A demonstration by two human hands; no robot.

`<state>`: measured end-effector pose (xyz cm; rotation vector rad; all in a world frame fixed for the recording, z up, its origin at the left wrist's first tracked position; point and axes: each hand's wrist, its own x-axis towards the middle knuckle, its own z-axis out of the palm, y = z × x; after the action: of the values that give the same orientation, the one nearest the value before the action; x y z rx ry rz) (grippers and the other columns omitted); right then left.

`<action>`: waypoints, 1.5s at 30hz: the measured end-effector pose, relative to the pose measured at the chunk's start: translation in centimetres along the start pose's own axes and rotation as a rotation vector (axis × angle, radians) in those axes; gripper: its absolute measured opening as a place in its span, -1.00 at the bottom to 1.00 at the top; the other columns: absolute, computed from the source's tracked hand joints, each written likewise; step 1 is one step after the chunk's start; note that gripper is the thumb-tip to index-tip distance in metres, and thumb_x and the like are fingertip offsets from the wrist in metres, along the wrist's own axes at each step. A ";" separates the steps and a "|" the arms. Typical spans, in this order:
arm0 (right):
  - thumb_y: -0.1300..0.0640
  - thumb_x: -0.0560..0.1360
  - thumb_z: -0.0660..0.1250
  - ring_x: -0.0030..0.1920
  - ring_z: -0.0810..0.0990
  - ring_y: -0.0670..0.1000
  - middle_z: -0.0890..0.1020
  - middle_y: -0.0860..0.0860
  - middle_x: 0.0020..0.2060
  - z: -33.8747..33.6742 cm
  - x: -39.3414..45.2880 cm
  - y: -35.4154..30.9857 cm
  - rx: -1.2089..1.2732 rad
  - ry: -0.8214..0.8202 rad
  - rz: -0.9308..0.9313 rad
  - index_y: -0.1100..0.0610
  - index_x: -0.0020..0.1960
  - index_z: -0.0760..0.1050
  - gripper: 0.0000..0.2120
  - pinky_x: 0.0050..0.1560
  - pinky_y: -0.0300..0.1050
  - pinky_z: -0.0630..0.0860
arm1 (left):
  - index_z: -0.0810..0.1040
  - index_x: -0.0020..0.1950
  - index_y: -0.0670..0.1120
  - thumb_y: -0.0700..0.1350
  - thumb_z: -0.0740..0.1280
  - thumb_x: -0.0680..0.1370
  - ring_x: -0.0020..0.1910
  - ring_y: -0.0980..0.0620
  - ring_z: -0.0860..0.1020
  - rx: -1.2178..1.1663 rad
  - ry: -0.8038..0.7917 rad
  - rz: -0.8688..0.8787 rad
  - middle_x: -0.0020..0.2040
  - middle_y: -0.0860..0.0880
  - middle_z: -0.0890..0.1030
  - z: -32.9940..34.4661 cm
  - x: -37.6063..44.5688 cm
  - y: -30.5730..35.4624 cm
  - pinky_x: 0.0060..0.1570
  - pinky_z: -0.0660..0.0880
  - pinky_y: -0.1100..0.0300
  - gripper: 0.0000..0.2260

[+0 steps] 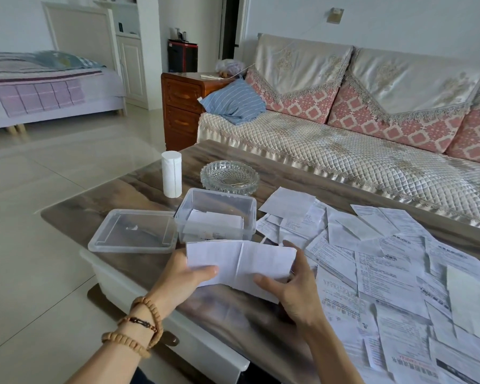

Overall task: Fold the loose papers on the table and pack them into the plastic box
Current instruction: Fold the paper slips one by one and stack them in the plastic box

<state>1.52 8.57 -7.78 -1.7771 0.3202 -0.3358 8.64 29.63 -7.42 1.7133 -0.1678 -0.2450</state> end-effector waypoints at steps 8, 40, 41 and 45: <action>0.37 0.27 0.57 -0.06 0.69 0.08 0.73 0.09 -0.11 -0.5 1.1 -1.4 0.212 -0.233 0.066 0.08 0.07 0.63 -0.58 -0.08 0.02 0.63 | 0.64 -0.01 -0.05 -0.31 0.49 0.42 -0.07 0.12 0.67 -0.001 -0.064 -0.037 -0.09 0.06 0.72 -0.4 1.1 0.6 0.06 0.56 0.13 -0.77; 0.35 0.38 0.45 -0.22 0.62 -0.01 0.70 0.16 -0.27 -0.4 1.5 -1.1 0.014 -0.177 -0.108 0.30 -0.15 0.65 -0.95 -0.18 -0.07 0.55 | 0.62 -0.03 0.04 -0.14 0.50 0.45 0.01 0.16 0.64 0.026 0.010 0.053 -0.05 0.11 0.70 0.6 0.4 0.6 0.09 0.55 0.20 -0.84; 0.34 0.37 0.45 -0.29 0.54 -0.05 0.64 0.19 -0.36 -0.5 2.2 -1.3 -0.048 -0.167 -0.157 0.35 -0.23 0.61 -0.94 -0.25 -0.09 0.48 | 0.62 -0.02 0.04 -0.13 0.50 0.45 0.01 0.15 0.63 0.067 0.029 0.090 -0.04 0.11 0.69 0.5 0.5 0.7 0.01 0.55 0.28 -0.84; 0.42 0.38 0.43 -0.26 0.60 -0.26 0.69 -0.08 -0.24 -1.2 4.7 -1.9 -0.225 -0.141 -0.185 0.07 -0.16 0.69 -0.74 -0.19 -0.32 0.48 | 0.71 -0.08 0.05 -0.26 0.54 0.39 0.05 0.08 0.62 0.327 0.048 0.465 -0.06 0.07 0.70 0.3 0.1 1.1 0.06 0.58 0.13 -0.77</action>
<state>5.47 6.06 -5.38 -2.0462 0.0956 -0.3128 8.71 29.14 -6.34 1.9430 -0.5868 0.1782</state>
